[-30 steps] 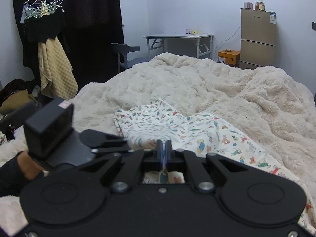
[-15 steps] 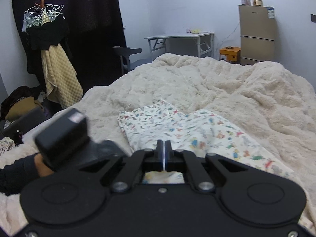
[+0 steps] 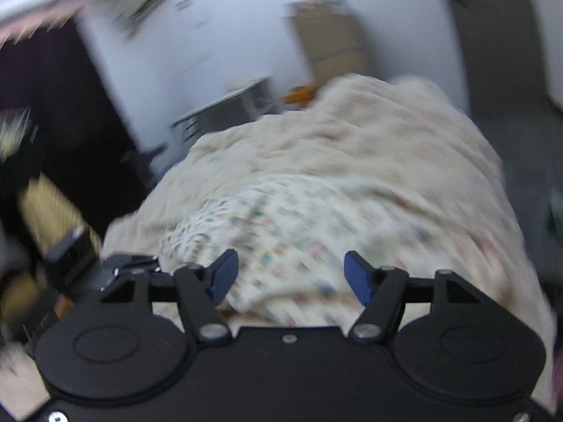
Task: Fold clothes
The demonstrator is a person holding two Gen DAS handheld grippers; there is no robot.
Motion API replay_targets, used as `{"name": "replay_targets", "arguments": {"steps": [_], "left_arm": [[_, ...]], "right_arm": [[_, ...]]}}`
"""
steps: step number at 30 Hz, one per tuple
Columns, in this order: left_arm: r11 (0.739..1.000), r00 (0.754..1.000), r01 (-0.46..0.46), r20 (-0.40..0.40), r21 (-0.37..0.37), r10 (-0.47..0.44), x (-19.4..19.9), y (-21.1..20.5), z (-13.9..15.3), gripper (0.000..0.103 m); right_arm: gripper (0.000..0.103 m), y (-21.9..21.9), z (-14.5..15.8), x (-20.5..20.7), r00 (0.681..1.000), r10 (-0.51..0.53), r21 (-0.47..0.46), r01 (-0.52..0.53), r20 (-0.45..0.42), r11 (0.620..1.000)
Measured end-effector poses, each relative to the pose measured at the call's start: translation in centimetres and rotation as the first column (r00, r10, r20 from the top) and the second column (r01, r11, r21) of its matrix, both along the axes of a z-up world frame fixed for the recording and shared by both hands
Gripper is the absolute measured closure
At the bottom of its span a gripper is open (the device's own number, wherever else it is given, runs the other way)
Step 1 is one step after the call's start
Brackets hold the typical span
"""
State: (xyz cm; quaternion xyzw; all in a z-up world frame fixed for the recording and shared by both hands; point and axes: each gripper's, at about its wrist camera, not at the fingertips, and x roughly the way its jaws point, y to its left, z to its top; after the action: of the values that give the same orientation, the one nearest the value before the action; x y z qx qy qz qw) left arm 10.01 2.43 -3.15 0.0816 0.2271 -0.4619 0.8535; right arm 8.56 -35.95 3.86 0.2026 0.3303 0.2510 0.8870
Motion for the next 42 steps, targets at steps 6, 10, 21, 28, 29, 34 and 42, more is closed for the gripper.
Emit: {"name": "replay_targets", "arguments": {"steps": [6,10,21,28,29,34,42], "left_arm": [[0.996,0.996,-0.084,-0.032,-0.013,0.083,1.6,-1.1,-0.2,0.030],[0.981,0.980,-0.179,-0.104,-0.068,0.171,2.9,-1.2,-0.1,0.063],[0.905,0.962,-0.247,-0.201,-0.345,0.186,3.9,2.8,3.3,0.099],[0.904,0.970,-0.219,-0.187,-0.368,0.158,2.6,1.8,4.4,0.099],[0.913,0.967,-0.218,-0.202,-0.345,0.155,2.3,1.5,3.9,0.099],[0.949,0.968,-0.197,-0.202,-0.246,0.148,0.8,-0.5,2.8,0.099],[0.928,0.960,-0.207,-0.246,-0.309,0.133,0.7,1.6,3.1,0.100]], "right_arm": [[0.042,-4.7,-7.1,-0.4,0.952,-0.062,0.210,0.129,-0.300,0.969],[0.044,-5.3,-11.1,1.2,0.910,-0.065,0.360,0.227,-0.409,0.905],[0.096,-8.9,-10.4,4.4,0.880,-0.318,0.572,0.471,-0.352,0.671],[0.096,-8.2,-0.3,3.6,0.930,-0.361,0.520,0.274,0.072,0.809],[0.096,-8.3,-1.5,3.3,0.929,-0.370,0.453,0.320,0.025,0.832],[0.094,-11.9,-10.8,2.1,0.856,-0.290,0.416,0.471,-0.428,0.778],[0.058,-16.5,-6.5,0.2,0.921,-0.229,0.458,0.359,-0.315,0.813]]}}
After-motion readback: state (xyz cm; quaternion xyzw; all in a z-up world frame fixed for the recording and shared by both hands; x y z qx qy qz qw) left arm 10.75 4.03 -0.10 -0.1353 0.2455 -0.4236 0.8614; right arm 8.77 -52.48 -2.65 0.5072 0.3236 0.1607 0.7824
